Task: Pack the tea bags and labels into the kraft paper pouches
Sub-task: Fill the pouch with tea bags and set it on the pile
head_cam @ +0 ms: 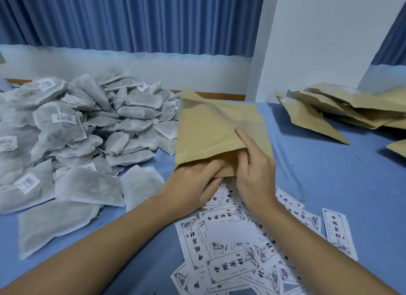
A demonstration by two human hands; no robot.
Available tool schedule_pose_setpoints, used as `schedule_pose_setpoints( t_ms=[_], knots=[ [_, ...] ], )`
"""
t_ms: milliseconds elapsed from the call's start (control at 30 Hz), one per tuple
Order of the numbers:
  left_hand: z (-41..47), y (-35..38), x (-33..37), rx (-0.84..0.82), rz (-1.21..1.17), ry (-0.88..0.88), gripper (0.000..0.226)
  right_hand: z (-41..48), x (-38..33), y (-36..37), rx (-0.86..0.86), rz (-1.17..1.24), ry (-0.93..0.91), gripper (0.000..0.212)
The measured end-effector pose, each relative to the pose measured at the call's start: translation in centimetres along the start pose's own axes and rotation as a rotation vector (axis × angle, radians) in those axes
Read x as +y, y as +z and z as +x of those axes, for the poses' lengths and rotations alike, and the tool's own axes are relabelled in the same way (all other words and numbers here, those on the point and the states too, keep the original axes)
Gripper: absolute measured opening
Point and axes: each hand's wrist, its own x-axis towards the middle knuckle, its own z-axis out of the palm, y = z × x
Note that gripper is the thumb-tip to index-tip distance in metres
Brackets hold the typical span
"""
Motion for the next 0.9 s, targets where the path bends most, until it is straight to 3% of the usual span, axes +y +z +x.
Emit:
schedule_pose_setpoints(
  t_ms=[67,167,333,467,700,900],
  knots=[
    [0.1,0.1,0.3,0.139,0.044,0.133,0.024,0.2,0.4,-0.4,0.017,-0.067,0.016,0.055],
    [-0.3,0.5,1.5,0.141,-0.007,0.204,0.022,-0.1,0.3,-1.1,-0.021,-0.165,-0.009,0.074],
    [-1.6,1.3,3.6,-0.234,-0.031,-0.182,0.043,-0.2,-0.4,-1.4,-0.124,-0.343,-0.055,0.087],
    [-1.4,1.3,3.9,-0.233,0.022,-0.308,0.052,0.0,-0.4,-1.2,-0.166,-0.501,-0.080,0.088],
    [-0.1,0.6,4.7,-0.303,-0.134,-0.528,0.044,0.0,-0.4,-1.2,-0.185,-0.492,-0.061,0.090],
    [0.8,0.1,4.9,-0.436,-0.146,-0.651,0.052,0.0,-0.4,-1.3,-0.248,-0.442,-0.033,0.091]
  ],
)
